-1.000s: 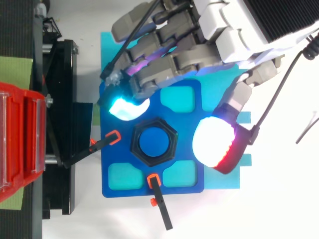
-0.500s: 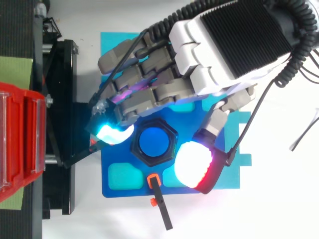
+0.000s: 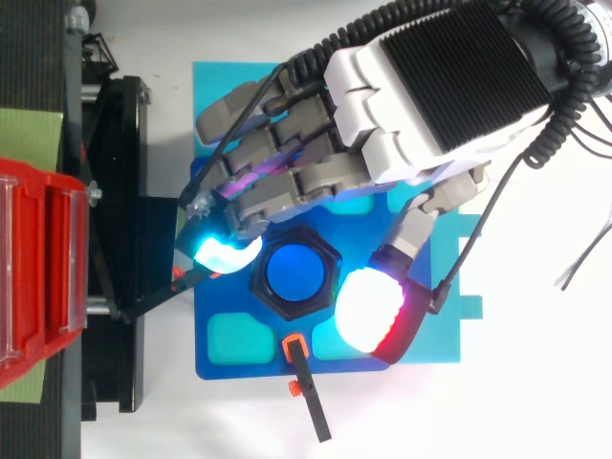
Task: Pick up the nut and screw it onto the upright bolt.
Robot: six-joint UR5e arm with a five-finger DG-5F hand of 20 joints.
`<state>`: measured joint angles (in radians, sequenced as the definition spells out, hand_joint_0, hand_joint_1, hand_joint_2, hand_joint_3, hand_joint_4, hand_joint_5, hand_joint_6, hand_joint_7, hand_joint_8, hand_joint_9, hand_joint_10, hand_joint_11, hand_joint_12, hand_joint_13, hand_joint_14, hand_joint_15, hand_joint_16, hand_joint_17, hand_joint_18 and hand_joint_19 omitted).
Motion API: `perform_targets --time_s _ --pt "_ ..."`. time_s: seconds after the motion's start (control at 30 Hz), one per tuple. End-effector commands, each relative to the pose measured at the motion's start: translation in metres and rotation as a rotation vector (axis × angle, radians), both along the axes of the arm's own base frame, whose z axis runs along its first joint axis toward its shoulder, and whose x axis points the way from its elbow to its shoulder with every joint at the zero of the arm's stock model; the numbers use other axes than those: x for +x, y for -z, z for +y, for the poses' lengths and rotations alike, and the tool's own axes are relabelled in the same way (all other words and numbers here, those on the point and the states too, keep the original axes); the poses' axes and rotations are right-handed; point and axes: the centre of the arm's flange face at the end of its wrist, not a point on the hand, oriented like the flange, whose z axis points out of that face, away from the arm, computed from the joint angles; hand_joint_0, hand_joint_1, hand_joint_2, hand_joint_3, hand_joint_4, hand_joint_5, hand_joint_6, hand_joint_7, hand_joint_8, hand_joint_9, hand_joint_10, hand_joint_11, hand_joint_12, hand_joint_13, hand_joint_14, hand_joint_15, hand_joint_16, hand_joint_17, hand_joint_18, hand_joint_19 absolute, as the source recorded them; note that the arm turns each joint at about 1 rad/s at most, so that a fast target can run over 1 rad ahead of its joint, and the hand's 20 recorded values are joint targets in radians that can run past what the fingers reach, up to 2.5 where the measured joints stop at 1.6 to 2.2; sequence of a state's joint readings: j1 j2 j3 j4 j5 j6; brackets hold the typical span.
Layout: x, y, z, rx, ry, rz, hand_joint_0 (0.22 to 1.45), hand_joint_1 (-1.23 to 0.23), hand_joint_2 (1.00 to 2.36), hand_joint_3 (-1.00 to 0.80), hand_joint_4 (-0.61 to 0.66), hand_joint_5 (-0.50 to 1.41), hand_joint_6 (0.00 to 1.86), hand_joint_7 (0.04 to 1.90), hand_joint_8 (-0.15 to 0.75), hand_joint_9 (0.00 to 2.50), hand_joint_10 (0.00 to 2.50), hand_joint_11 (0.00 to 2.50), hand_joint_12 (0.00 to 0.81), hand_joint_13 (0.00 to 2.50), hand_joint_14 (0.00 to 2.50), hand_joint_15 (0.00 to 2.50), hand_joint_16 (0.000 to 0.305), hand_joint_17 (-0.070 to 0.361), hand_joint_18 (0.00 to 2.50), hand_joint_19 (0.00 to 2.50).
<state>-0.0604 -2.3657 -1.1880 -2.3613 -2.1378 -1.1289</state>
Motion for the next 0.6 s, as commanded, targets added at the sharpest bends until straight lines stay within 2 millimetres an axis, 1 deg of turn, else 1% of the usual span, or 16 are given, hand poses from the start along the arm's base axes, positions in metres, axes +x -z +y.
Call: perform_targets --time_s 0.0,0.2,0.27,0.4,0.57 --pt "-0.002 0.003 -0.002 0.0 0.002 0.005 0.52 -0.16 1.0 -0.5 0.23 -0.06 0.5 0.87 0.218 0.96 0.0 0.0 0.196 0.71 0.0 0.0 0.02 0.045 0.45 0.09" --pt "-0.002 0.003 -0.004 0.0 0.005 0.005 0.53 -0.19 1.0 -0.5 0.25 -0.03 0.5 1.03 0.224 0.99 0.0 0.0 0.191 0.73 0.0 0.0 0.018 0.041 0.46 0.08" --pt "-0.003 0.003 -0.007 -0.001 0.007 0.005 0.53 -0.2 1.0 -0.5 0.24 -0.03 0.51 1.08 0.227 1.01 0.0 0.0 0.187 0.74 0.0 0.0 0.018 0.04 0.47 0.07" --pt "-0.004 0.003 -0.013 -0.004 0.007 0.003 0.54 -0.23 1.0 -0.5 0.18 0.0 0.5 1.24 0.233 1.04 0.0 0.0 0.183 0.77 0.0 0.0 0.016 0.036 0.49 0.07" --pt "-0.005 0.002 -0.019 -0.005 0.012 -0.002 0.54 -0.26 1.0 -0.5 0.15 0.03 0.5 1.34 0.238 1.1 0.0 0.0 0.173 0.81 0.0 0.0 0.015 0.033 0.53 0.07"
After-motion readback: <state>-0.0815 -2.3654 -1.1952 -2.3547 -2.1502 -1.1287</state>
